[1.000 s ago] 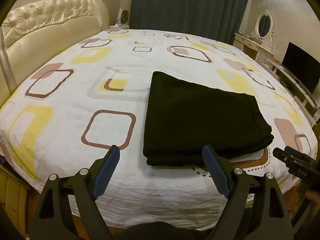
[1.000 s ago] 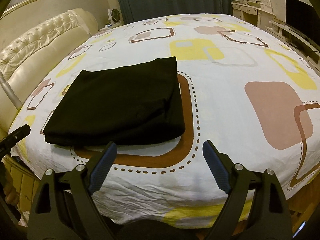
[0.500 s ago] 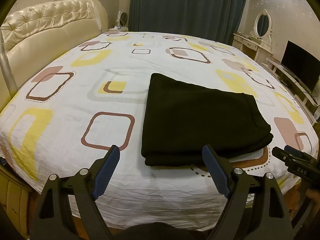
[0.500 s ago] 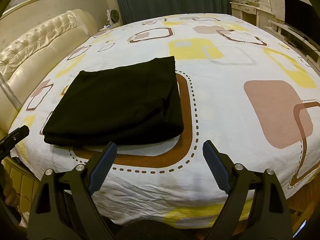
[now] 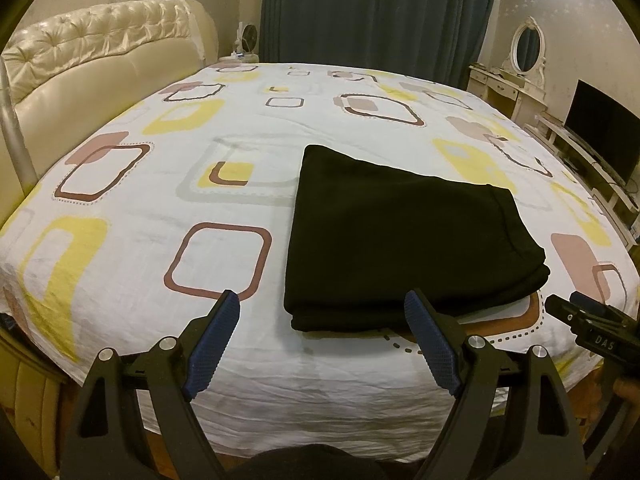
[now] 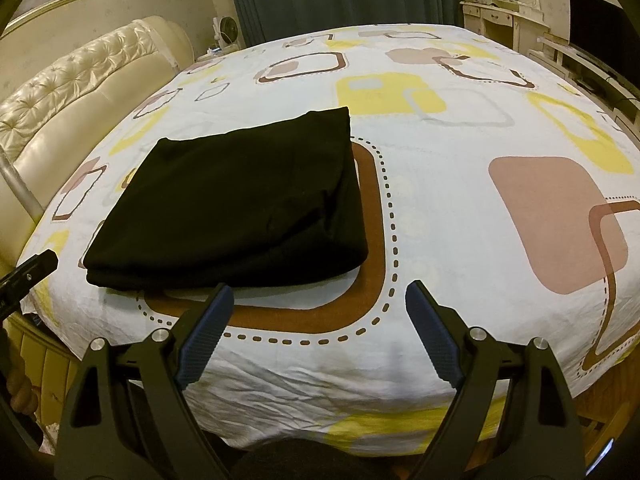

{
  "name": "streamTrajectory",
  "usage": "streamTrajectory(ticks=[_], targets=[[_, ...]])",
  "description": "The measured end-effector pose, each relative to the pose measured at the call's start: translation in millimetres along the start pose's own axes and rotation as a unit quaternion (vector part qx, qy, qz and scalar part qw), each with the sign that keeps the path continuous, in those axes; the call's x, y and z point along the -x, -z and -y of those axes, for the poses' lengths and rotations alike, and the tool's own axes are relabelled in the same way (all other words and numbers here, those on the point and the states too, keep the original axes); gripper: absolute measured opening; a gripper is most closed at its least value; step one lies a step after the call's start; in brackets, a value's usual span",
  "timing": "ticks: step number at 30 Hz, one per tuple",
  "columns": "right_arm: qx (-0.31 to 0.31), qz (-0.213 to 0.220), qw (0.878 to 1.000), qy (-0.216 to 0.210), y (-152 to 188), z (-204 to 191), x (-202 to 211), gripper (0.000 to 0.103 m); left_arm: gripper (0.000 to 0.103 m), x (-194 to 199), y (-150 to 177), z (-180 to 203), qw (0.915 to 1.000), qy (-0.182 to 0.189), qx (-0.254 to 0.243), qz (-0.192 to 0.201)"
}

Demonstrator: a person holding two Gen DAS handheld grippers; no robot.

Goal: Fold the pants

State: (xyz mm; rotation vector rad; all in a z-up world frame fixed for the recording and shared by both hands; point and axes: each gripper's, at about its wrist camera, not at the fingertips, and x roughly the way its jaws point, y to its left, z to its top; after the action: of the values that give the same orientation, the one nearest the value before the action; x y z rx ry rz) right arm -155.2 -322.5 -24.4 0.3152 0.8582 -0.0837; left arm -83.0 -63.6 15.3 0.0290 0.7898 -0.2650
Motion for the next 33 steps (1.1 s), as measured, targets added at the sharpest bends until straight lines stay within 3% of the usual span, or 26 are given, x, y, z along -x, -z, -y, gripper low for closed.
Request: streamTrajectory(ticks=[33], targets=[[0.001,-0.006,1.0,-0.002,3.7,-1.7,-3.6,0.088,0.084,-1.2,1.0,4.9,0.9998,-0.016,-0.008,0.0]])
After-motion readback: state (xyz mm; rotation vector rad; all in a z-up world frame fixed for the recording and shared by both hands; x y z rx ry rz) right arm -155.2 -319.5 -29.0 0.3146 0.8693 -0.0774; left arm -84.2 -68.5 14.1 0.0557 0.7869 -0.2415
